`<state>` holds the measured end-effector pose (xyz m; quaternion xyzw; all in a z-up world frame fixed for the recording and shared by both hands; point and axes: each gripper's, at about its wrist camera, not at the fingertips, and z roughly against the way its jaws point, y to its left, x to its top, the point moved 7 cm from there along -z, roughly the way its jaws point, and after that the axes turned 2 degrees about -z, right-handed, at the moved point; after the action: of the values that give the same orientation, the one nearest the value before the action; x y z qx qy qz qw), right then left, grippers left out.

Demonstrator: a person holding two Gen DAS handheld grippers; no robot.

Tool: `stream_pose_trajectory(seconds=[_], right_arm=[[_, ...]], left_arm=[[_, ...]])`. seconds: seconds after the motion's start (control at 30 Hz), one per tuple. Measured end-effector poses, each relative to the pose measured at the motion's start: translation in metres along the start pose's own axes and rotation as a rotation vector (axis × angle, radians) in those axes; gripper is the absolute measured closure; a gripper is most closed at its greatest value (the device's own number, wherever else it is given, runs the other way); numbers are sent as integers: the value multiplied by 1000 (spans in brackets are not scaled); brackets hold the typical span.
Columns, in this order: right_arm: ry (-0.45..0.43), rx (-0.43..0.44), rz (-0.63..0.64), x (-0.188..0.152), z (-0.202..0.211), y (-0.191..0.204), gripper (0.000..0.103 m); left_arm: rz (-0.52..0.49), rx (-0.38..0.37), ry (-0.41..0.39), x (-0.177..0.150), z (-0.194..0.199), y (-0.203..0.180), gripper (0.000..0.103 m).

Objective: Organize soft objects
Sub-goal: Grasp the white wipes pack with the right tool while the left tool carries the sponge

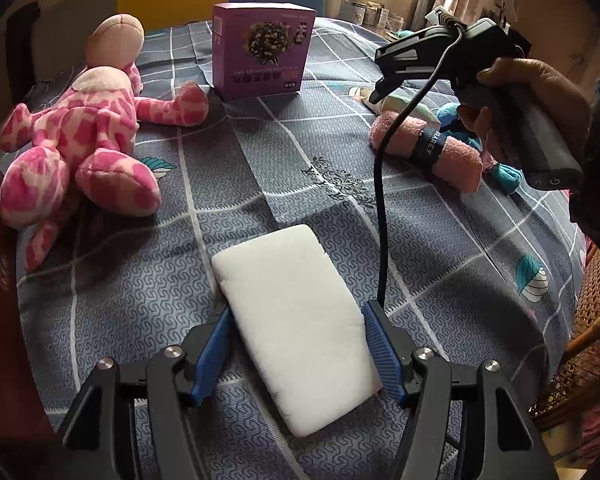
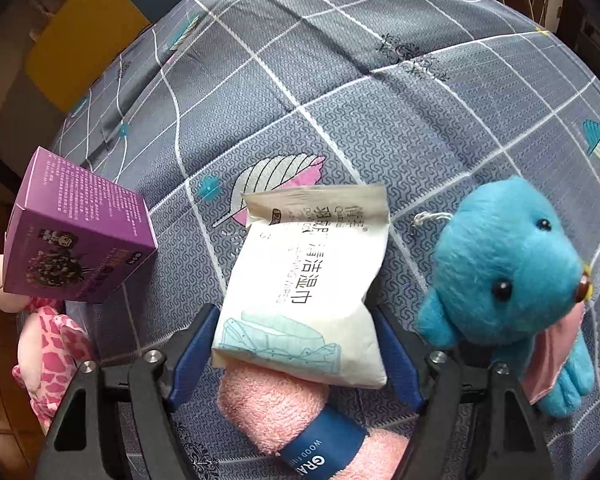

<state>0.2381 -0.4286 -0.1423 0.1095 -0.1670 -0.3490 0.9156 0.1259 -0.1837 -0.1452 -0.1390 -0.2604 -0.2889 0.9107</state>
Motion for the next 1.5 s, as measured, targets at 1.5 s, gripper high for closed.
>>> stream_pose_trajectory(seconds=[1.5], right_arm=[[-129, 64, 652, -197, 26, 53, 32]], left_arm=[[176, 247, -260, -17, 154, 80, 42]])
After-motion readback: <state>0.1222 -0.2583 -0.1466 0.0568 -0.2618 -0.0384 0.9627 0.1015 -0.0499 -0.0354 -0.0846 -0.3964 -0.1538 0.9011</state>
